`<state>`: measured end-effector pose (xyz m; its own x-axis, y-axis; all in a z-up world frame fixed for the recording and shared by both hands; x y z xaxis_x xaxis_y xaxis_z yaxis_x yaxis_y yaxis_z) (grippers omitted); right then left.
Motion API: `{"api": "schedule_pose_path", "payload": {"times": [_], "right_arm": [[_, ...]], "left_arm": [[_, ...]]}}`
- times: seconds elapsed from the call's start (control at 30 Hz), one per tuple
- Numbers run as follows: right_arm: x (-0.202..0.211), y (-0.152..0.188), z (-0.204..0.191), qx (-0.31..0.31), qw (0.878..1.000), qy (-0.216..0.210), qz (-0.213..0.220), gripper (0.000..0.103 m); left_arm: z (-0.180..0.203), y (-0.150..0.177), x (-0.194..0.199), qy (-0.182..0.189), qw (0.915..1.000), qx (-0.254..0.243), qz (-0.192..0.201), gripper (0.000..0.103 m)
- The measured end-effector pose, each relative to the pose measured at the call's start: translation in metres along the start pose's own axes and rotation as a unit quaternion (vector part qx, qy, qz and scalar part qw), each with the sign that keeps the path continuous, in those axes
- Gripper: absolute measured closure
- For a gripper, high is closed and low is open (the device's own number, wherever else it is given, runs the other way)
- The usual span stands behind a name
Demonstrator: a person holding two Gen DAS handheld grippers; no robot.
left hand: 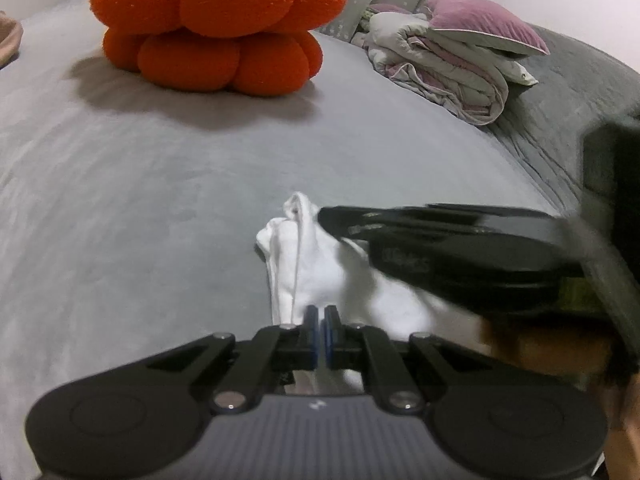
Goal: Fold clothes
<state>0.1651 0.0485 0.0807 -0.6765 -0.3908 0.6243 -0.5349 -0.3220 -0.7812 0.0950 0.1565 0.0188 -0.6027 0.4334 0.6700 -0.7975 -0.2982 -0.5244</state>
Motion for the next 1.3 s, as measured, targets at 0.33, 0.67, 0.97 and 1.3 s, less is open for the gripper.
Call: {"api": "schedule_pose_path", "payload": {"times": [0.33, 0.67, 0.97, 1.3], "right_arm": [[0.031, 0.029, -0.008, -0.026, 0.999, 0.016, 0.027, 0.089], [0.076, 0.049, -0.037, -0.021, 0.996, 0.050, 0.074, 0.088], [0.072, 0.070, -0.041, -0.027, 0.998, 0.043, 0.046, 0.094], [0.151, 0.100, 0.028, -0.149, 0.987, 0.035, 0.059, 0.063]], "left_arm": [[-0.007, -0.001, -0.007, 0.001, 0.9999, 0.010, -0.006, 0.100], [-0.008, -0.001, -0.004, 0.000, 1.0000, 0.007, -0.001, 0.100], [-0.007, -0.003, -0.003, -0.004, 0.9999, 0.009, 0.003, 0.100], [-0.013, -0.004, 0.032, 0.005, 0.9982, 0.050, 0.032, 0.061]]}}
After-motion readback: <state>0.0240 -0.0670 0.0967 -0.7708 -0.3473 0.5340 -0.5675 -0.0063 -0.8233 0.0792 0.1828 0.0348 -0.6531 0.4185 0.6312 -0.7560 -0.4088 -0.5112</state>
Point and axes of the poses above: each gripper's, at about its wrist camera, not at the fingertips, and x roughly against the way its jaws point, z to its right, y to its underside, the point moved 4 cm from there along -x, roughly the way its jaws point, and after that the axes turned 15 degrees about x, right-handed, at the moved point
